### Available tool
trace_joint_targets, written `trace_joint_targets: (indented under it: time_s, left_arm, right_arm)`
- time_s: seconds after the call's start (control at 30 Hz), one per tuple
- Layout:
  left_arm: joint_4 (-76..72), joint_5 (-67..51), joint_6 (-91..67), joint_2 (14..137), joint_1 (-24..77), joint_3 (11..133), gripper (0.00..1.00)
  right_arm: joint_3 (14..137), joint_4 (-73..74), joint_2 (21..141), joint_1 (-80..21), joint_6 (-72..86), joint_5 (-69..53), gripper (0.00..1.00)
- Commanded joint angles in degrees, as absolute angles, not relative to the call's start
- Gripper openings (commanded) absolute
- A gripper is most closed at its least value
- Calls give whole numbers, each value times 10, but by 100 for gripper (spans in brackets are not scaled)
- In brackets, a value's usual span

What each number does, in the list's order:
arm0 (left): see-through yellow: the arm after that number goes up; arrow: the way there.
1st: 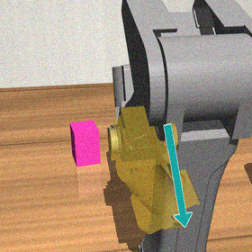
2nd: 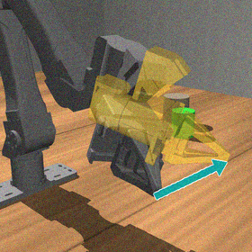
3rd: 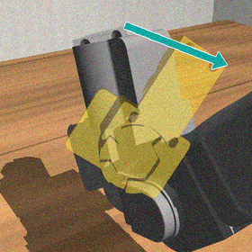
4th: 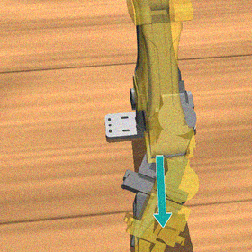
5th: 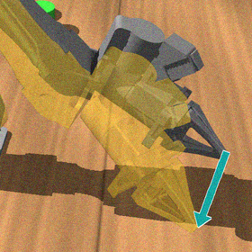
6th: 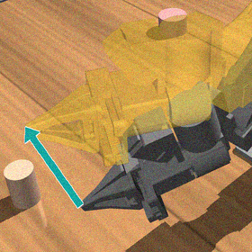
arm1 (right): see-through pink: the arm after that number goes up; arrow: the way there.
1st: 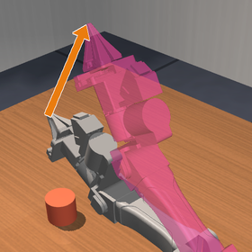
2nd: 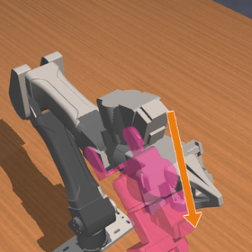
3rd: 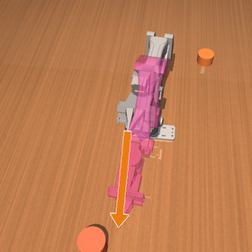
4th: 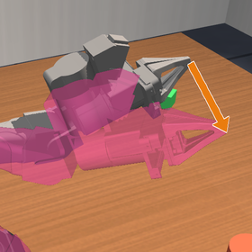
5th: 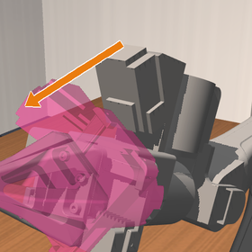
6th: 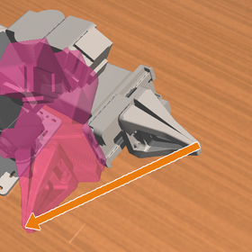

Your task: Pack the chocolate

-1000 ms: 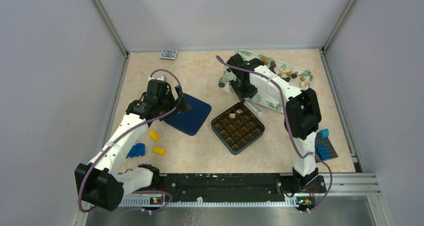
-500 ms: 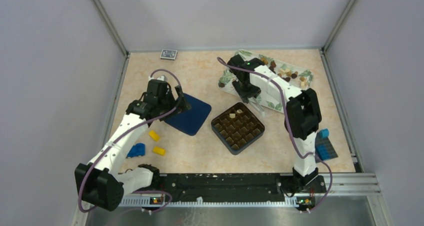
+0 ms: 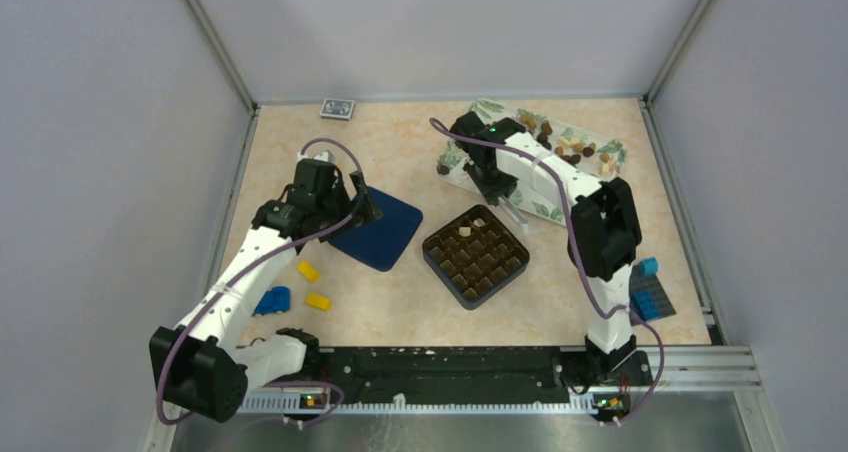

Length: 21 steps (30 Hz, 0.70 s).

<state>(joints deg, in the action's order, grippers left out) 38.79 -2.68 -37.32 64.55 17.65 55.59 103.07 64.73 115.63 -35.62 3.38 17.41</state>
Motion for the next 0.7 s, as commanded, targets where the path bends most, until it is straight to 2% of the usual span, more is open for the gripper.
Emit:
trace_joint_targets:
  time_s: [0.0,0.1,0.27,0.43,0.67]
  left_arm:
    - [373,-28,-365,640,173,559,99]
    - [371,-34,-362,647,173,564,99]
    - [360,-49,-355,663,173,575,99]
    - [359,-51,-346,678,173,590,99]
    - [349,-57,-356,693,171,596,99]
  right_arm:
    - [1032,632,1105,-360,34,209,13]
    - [1018,618,1071,-361,41,220,6]
    - [977,573,975,-359,57,221,4]
    - [940,583,890,-365,74,131,2]
    - [838,636,802,-440,95,72,2]
